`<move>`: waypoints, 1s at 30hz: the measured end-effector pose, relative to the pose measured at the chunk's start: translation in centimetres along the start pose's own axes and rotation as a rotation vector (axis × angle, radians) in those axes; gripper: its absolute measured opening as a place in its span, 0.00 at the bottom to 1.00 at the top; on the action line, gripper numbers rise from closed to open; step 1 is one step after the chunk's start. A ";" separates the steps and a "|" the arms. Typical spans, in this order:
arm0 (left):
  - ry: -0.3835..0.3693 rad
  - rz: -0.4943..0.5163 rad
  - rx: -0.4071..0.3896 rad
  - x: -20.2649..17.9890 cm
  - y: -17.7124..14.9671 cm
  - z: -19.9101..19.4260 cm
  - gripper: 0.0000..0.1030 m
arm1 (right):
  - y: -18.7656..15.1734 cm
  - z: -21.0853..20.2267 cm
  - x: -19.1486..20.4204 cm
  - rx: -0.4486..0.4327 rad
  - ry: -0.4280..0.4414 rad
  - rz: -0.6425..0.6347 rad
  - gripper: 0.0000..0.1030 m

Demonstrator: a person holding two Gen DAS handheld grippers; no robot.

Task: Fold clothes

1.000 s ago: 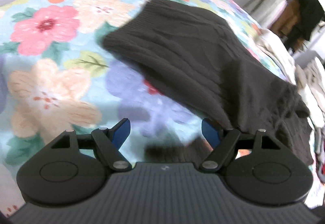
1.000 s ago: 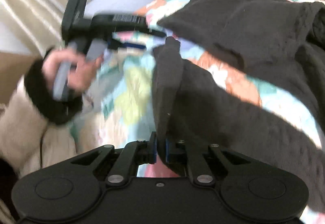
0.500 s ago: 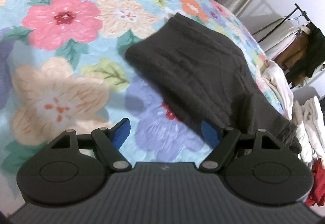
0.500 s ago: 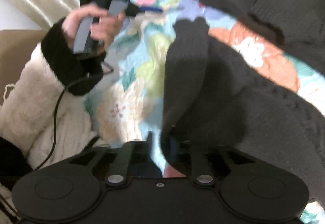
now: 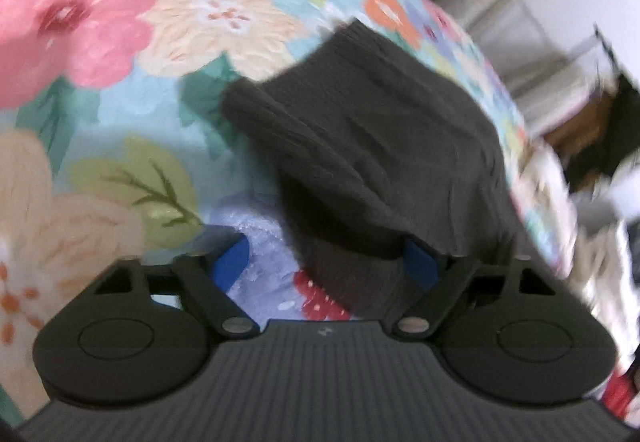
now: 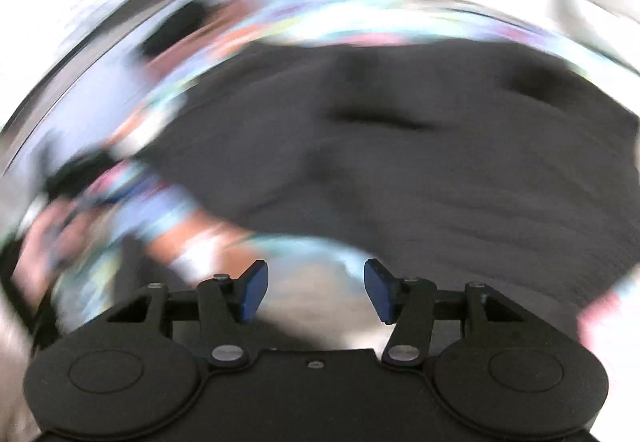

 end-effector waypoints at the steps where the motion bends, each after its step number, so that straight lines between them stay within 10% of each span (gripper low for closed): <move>1: -0.008 0.001 0.010 0.0 -0.1 0.1 0.21 | -0.1 0.1 -2.5 -0.002 -0.018 0.080 0.57; 6: 0.007 -0.007 -0.012 0.0 -0.5 -0.3 0.13 | -1.2 -0.3 -10.4 -0.040 -0.136 0.308 0.57; 10: -0.032 -0.057 0.016 0.7 -0.4 -0.7 0.58 | -2.5 -1.7 -12.9 -0.127 -0.185 0.449 0.58; 20: -0.153 -0.078 0.051 0.7 0.0 -1.3 0.68 | -2.4 -0.3 -14.6 -0.241 0.000 0.576 0.81; 25: -0.053 -0.048 -0.045 0.2 0.7 -3.5 0.69 | 0.7 1.0 -13.8 -0.202 -0.160 0.456 0.87; 30: -0.062 -0.019 0.102 -0.4 -1.6 0.9 0.76 | 1.9 1.1 -13.4 -0.217 -0.335 0.383 0.69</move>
Point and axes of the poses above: each gripper's, at about its wrist camera, not at the fingertips, and z roughly the way its jaws point, x to its left, y to its top, the point moved 9 cm from there along z, roughly the way its jaws point, and after that the axes turned 12 degrees about x, right-handed, at the moved point
